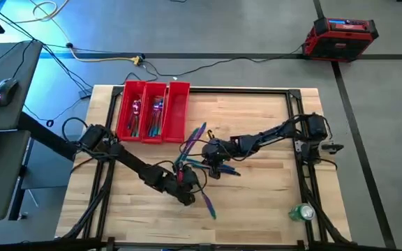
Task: Sort silverware
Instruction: Move the table knives to the center of the table, then put the blue knife into the right red bin
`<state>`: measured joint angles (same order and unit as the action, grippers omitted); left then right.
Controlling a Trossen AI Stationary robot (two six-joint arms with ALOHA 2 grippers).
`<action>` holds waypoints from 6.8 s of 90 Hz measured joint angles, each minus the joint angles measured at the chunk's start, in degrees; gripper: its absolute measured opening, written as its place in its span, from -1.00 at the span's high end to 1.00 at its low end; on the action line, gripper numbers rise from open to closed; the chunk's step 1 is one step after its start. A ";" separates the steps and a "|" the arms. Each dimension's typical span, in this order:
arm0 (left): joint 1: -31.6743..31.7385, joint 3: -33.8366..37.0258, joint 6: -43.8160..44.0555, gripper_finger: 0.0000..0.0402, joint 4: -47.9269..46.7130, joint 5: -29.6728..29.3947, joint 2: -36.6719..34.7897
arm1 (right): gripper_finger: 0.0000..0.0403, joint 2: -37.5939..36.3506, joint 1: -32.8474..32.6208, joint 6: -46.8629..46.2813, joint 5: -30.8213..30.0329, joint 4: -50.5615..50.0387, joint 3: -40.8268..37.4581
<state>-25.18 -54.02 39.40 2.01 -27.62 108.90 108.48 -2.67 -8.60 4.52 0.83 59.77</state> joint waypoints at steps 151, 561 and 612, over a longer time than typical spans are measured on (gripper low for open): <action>1.96 -16.19 -12.49 1.00 13.44 23.52 19.78 | 0.31 3.06 -24.16 -55.85 -0.79 17.46 -11.73; 32.81 -5.01 -9.54 0.76 -29.55 10.44 -26.35 | 0.06 -9.12 -26.82 -32.44 -42.57 -14.80 -10.01; 8.80 -4.90 -18.17 1.00 -3.62 9.81 -3.78 | 0.28 -19.33 -9.76 -18.73 -7.45 -23.33 -10.01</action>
<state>-16.38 -58.92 21.23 -1.61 -17.81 105.12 89.15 -12.43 -27.33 -2.93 -22.51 49.76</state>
